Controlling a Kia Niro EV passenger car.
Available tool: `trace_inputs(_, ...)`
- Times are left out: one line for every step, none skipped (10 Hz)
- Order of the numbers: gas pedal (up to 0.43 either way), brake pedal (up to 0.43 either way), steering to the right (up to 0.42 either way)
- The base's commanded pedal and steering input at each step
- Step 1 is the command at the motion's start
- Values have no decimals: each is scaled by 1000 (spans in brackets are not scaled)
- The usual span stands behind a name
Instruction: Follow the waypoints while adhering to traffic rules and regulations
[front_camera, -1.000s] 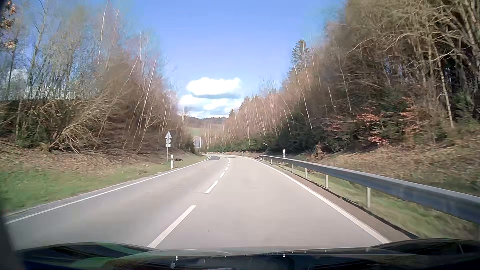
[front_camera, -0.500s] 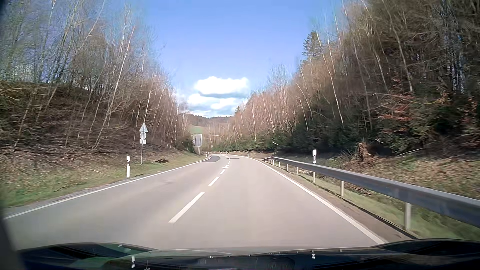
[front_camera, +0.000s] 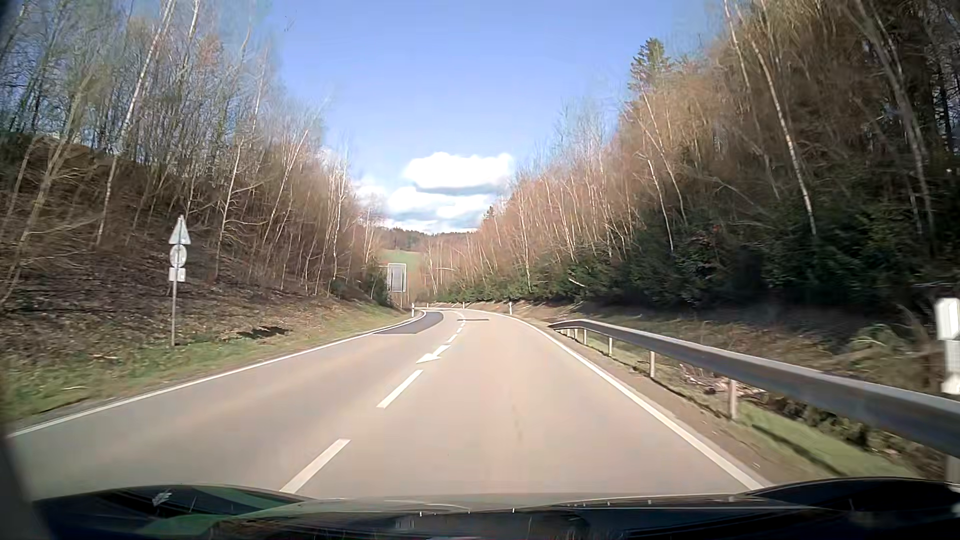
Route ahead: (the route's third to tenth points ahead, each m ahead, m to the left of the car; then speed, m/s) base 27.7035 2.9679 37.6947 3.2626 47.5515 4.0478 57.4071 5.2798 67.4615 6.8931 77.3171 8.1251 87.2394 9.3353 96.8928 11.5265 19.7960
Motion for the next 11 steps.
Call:
trace_inputs(39, 0, -18)
trace_inputs(39, 0, -18)
trace_inputs(39, 0, -16)
trace_inputs(39, 0, -14)
trace_inputs(39, 0, -12)
trace_inputs(39, 0, -7)
trace_inputs(39, 0, -6)
trace_inputs(39, 0, -7)
trace_inputs(39, 0, -7)
trace_inputs(39, 0, -6)
trace_inputs(39, 0, -7)
